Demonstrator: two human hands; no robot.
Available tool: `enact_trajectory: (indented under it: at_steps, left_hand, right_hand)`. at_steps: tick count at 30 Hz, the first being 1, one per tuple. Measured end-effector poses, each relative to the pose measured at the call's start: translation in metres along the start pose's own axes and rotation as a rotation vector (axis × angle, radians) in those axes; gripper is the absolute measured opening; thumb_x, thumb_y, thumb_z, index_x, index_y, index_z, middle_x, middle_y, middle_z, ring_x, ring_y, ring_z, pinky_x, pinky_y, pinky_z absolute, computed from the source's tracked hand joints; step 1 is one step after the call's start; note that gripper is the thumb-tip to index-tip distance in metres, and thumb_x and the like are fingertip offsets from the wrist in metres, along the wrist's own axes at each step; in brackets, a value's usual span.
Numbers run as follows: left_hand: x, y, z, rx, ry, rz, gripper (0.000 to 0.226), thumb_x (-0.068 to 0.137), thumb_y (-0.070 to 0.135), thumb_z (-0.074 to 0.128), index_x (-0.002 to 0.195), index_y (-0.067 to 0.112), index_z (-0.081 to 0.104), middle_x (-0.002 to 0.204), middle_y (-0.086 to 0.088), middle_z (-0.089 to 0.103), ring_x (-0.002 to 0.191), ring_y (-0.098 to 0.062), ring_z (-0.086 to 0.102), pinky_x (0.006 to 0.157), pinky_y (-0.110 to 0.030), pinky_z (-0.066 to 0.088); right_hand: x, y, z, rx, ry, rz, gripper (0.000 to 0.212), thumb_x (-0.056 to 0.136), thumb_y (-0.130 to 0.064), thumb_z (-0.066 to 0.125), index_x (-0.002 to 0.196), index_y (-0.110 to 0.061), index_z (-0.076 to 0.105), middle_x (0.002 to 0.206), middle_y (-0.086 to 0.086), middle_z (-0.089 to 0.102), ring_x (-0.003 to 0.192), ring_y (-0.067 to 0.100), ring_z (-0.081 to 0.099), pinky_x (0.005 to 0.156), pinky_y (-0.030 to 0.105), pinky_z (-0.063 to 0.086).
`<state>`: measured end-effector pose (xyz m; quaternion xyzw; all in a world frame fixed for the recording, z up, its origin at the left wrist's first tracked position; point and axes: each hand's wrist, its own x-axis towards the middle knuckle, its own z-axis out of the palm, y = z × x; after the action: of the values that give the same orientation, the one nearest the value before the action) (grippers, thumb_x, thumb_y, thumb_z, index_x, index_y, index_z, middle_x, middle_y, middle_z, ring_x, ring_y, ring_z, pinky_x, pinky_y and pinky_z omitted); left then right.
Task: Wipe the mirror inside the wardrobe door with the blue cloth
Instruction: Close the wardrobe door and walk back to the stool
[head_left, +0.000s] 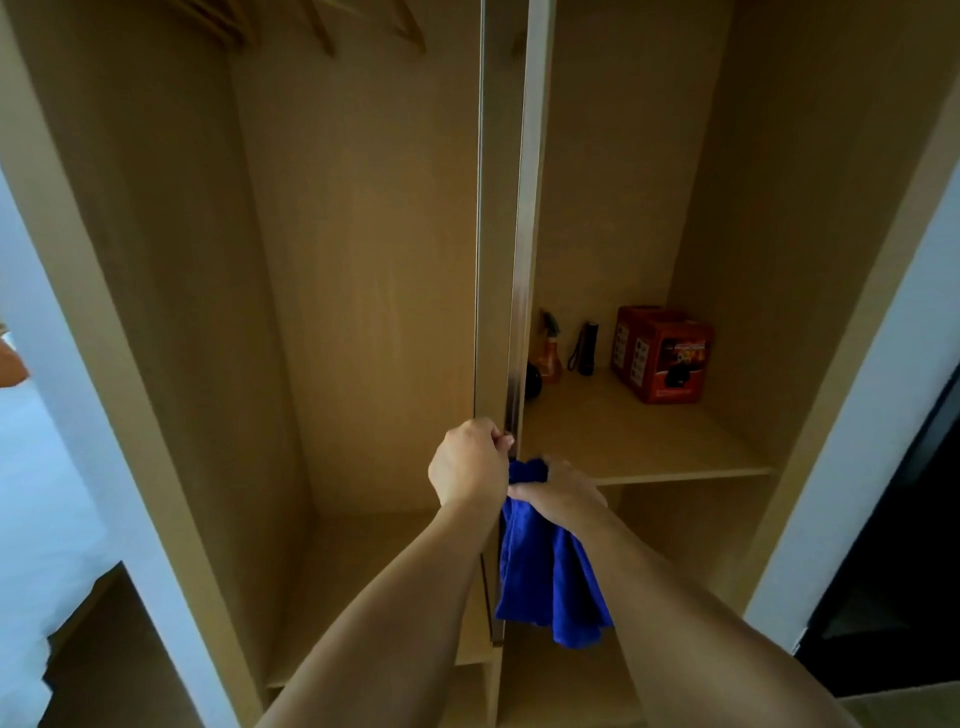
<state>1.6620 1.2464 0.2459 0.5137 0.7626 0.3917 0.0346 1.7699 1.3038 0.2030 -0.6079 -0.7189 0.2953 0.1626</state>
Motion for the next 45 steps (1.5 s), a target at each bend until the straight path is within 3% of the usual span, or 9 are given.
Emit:
enact_trajectory:
  at_steps: [5,9,16,22,26,31,36,39,45]
  left_hand:
    - [0.009,0.0,0.005,0.043,0.014,0.042,0.02,0.092,0.032,0.055,0.074,0.023,0.056,0.07,0.007,0.056,0.058,-0.008,0.049,0.044,-0.021,0.029]
    - [0.02,-0.001,0.009,0.096,0.018,0.056,0.021,0.093,0.03,0.054,0.074,0.021,0.056,0.061,0.011,0.046,0.053,-0.005,0.042,0.044,-0.022,0.027]
    - [0.025,-0.012,0.032,-0.002,-0.023,-0.074,0.011,0.091,0.023,0.056,0.083,0.02,0.062,0.066,0.011,0.049,0.056,-0.007,0.047,0.044,-0.022,0.032]
    - [0.049,-0.007,0.035,-0.005,-0.044,-0.161,0.017,0.09,0.025,0.058,0.072,0.024,0.057,0.063,0.01,0.049,0.055,-0.004,0.046,0.042,-0.022,0.029]
    - [0.065,-0.006,0.044,-0.029,-0.036,-0.205,0.016,0.09,0.025,0.058,0.075,0.022,0.061,0.067,0.007,0.055,0.057,-0.007,0.051,0.044,-0.023,0.034]
    - [0.089,-0.006,0.056,-0.112,-0.055,-0.281,0.014,0.09,0.03,0.059,0.082,0.02,0.066,0.072,0.005,0.061,0.064,-0.011,0.057,0.049,-0.025,0.04]
    - [0.111,-0.01,0.067,-0.071,-0.033,-0.291,0.017,0.09,0.033,0.06,0.076,0.023,0.061,0.067,0.008,0.056,0.059,-0.009,0.052,0.045,-0.023,0.032]
    - [0.119,-0.012,0.072,-0.052,-0.015,-0.294,0.017,0.089,0.035,0.06,0.075,0.025,0.06,0.067,0.009,0.056,0.061,-0.009,0.052,0.046,-0.023,0.031]
    - [0.132,-0.012,0.08,-0.036,0.019,-0.314,0.015,0.088,0.035,0.061,0.077,0.025,0.061,0.061,0.012,0.05,0.055,-0.006,0.047,0.045,-0.023,0.028]
  right_hand:
    - [0.001,-0.012,-0.005,-0.232,0.108,-0.003,0.048,0.077,-0.057,0.054,0.112,-0.027,0.045,0.09,-0.005,0.053,0.083,0.017,0.055,0.066,0.031,0.042]
    - [0.008,-0.021,-0.007,-0.35,0.153,-0.033,0.049,0.08,-0.055,0.048,0.118,-0.024,0.042,0.099,0.001,0.054,0.087,0.021,0.055,0.068,0.033,0.042]
    - [0.03,-0.025,-0.004,-0.324,0.152,-0.026,0.047,0.084,-0.053,0.048,0.12,-0.024,0.042,0.104,0.003,0.056,0.091,0.024,0.058,0.067,0.034,0.043]
    - [0.05,-0.029,-0.003,-0.305,0.194,-0.032,0.058,0.082,-0.053,0.056,0.128,-0.025,0.036,0.115,0.008,0.05,0.099,0.028,0.056,0.07,0.036,0.041]
    - [0.067,-0.031,0.0,-0.275,0.238,-0.003,0.059,0.079,-0.054,0.061,0.122,-0.022,0.035,0.114,0.008,0.049,0.096,0.027,0.055,0.07,0.035,0.04]
    - [0.089,-0.032,0.002,-0.172,0.275,0.061,0.09,0.075,-0.048,0.072,0.14,-0.013,0.02,0.125,0.01,0.049,0.11,0.029,0.054,0.08,0.038,0.045]
    - [0.108,-0.036,0.008,-0.114,0.257,0.111,0.073,0.074,-0.053,0.07,0.124,-0.012,0.036,0.122,0.009,0.05,0.11,0.027,0.053,0.081,0.038,0.045]
    - [0.114,-0.038,0.012,-0.092,0.283,0.138,0.07,0.074,-0.055,0.069,0.119,-0.012,0.036,0.117,0.009,0.052,0.105,0.026,0.055,0.074,0.036,0.043]
    - [0.112,-0.035,0.024,-0.332,0.289,0.029,0.054,0.079,-0.054,0.057,0.112,-0.015,0.041,0.089,0.001,0.055,0.07,0.018,0.052,0.052,0.028,0.034]
